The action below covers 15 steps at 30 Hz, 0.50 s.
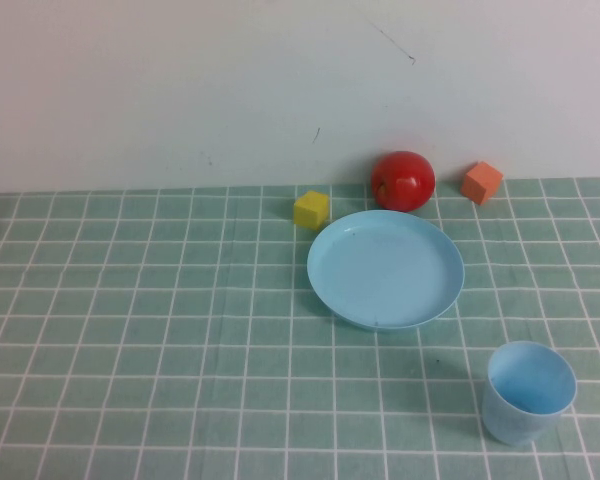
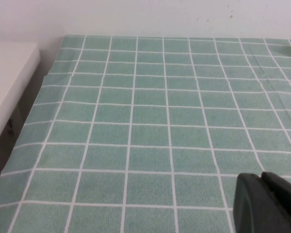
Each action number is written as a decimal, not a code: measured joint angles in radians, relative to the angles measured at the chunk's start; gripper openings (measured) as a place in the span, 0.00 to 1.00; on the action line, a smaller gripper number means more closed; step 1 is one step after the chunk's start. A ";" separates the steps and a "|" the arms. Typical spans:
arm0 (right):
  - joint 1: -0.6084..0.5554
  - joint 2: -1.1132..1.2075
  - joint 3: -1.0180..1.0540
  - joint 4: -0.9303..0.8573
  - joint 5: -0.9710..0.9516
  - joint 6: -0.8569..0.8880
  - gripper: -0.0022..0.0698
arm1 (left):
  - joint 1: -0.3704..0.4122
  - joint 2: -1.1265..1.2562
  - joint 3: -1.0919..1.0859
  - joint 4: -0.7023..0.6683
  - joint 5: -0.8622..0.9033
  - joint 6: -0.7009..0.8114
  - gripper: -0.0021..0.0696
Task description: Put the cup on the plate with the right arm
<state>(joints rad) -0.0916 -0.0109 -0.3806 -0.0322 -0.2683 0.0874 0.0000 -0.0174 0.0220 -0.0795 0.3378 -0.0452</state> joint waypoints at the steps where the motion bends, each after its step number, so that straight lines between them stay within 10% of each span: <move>1: 0.000 0.002 -0.044 -0.002 0.045 0.012 0.03 | 0.000 0.000 0.000 0.000 0.000 0.000 0.03; 8: 0.000 0.123 -0.296 0.038 0.525 0.054 0.03 | 0.000 0.000 0.000 0.000 0.000 0.000 0.03; 15: 0.000 0.305 -0.358 0.436 0.977 -0.448 0.03 | 0.000 0.000 0.000 0.000 0.000 0.000 0.03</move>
<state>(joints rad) -0.0916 0.2938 -0.7384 0.4037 0.7085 -0.3608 -0.0005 -0.0174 0.0220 -0.0795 0.3378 -0.0452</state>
